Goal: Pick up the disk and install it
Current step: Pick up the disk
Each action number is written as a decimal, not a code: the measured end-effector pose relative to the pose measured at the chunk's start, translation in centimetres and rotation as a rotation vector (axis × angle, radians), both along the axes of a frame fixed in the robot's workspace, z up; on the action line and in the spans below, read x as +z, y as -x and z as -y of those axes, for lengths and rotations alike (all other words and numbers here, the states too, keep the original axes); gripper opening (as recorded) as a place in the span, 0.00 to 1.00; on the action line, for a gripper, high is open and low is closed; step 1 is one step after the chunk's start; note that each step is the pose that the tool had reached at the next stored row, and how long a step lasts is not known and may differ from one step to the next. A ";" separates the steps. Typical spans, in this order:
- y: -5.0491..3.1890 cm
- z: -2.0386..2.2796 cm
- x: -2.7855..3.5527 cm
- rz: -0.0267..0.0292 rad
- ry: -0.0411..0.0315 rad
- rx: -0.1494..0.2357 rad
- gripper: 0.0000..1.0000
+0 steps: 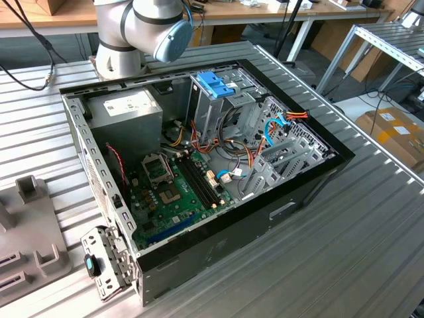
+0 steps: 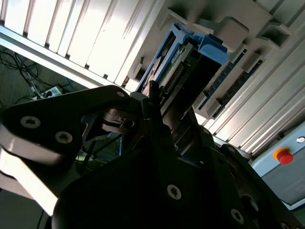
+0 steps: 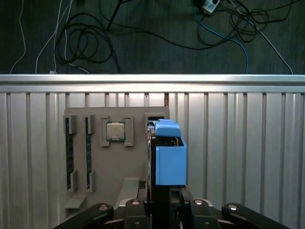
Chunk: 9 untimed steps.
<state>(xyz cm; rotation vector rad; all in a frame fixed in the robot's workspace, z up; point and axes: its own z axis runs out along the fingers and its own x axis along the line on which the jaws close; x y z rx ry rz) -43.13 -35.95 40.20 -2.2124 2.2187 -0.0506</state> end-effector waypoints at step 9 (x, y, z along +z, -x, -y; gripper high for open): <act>0.00 0.00 0.40 0.0001 0.0001 0.000 0.35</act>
